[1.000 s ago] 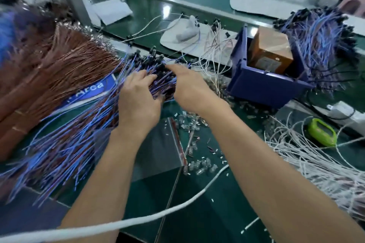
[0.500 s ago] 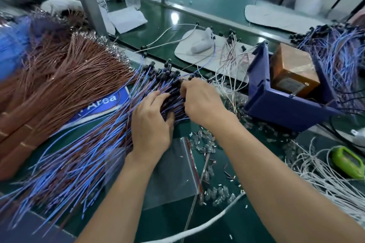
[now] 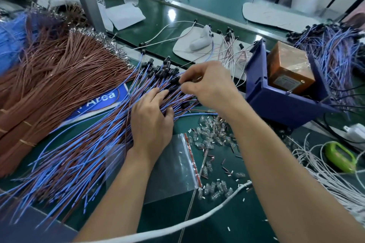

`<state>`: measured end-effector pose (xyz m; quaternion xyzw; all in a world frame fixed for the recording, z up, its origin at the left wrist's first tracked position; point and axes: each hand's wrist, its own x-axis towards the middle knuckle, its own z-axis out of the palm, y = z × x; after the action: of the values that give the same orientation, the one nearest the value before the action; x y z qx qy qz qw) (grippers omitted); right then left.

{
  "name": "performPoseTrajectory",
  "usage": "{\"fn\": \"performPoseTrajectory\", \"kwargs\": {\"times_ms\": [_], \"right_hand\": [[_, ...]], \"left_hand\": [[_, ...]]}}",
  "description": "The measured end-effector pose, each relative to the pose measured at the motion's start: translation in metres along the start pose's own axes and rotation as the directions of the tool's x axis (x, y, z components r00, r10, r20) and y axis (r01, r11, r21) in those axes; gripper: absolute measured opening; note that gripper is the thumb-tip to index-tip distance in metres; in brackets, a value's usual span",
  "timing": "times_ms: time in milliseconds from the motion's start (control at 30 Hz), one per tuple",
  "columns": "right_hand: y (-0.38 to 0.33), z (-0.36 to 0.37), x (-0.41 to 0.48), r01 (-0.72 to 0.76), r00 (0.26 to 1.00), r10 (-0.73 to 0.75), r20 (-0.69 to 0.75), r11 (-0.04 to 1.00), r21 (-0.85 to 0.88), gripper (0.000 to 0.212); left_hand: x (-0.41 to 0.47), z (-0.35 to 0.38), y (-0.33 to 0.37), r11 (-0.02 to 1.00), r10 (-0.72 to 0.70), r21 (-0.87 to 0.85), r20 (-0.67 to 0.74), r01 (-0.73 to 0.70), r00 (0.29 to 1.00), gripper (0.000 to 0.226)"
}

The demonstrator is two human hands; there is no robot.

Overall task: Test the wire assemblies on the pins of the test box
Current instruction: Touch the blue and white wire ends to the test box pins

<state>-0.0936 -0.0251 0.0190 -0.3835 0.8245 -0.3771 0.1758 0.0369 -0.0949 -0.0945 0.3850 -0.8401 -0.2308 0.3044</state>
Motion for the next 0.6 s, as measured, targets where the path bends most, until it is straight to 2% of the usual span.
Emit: {"fn": "performPoseTrajectory", "kwargs": {"times_ms": [100, 167, 233, 300, 400, 467, 500, 533, 600], "right_hand": [[-0.006, -0.023, -0.008, -0.034, 0.985, 0.075, -0.153, 0.968, 0.250, 0.013], [-0.006, -0.037, -0.015, -0.010, 0.967, 0.134, -0.218, 0.873, 0.488, 0.017], [-0.003, -0.045, -0.023, 0.011, 0.956, 0.203, -0.212, 0.696, 0.718, 0.013], [0.003, -0.046, -0.029, 0.013, 0.945, 0.280, -0.169, 0.484, 0.875, 0.009], [0.013, -0.047, -0.039, 0.049, 0.924, 0.366, -0.111, 0.175, 0.983, 0.010], [0.013, -0.047, -0.044, 0.075, 0.941, 0.332, -0.064, -0.022, 0.997, 0.014], [0.011, -0.047, -0.046, 0.079, 0.951, 0.303, -0.054, -0.068, 0.995, 0.019], [0.008, -0.047, -0.047, 0.076, 0.960, 0.275, -0.056, -0.062, 0.995, 0.025], [0.002, -0.051, -0.047, 0.071, 0.968, 0.239, -0.076, 0.030, 0.997, 0.033]], "left_hand": [[0.000, 0.000, 0.001, 1.000, 0.001, 0.018, -0.004, -0.001, 1.000, 0.045], [0.000, -0.002, 0.003, 1.000, -0.006, -0.026, -0.016, 0.006, 1.000, 0.041], [0.000, -0.007, 0.006, 0.990, 0.002, -0.137, -0.066, -0.011, 0.998, 0.034], [-0.001, -0.012, 0.009, 0.964, 0.033, -0.258, -0.120, -0.063, 0.992, 0.024], [-0.001, -0.019, 0.021, 0.861, -0.028, -0.509, 0.004, 0.026, 1.000, 0.026], [-0.001, -0.022, 0.032, 0.808, -0.018, -0.585, 0.094, 0.070, 0.995, 0.035], [-0.001, -0.023, 0.037, 0.801, -0.001, -0.593, 0.130, 0.078, 0.992, 0.038], [-0.001, -0.024, 0.042, 0.796, 0.014, -0.599, 0.168, 0.091, 0.986, 0.039], [-0.002, -0.025, 0.050, 0.778, 0.067, -0.621, 0.234, 0.096, 0.970, 0.036]]}}
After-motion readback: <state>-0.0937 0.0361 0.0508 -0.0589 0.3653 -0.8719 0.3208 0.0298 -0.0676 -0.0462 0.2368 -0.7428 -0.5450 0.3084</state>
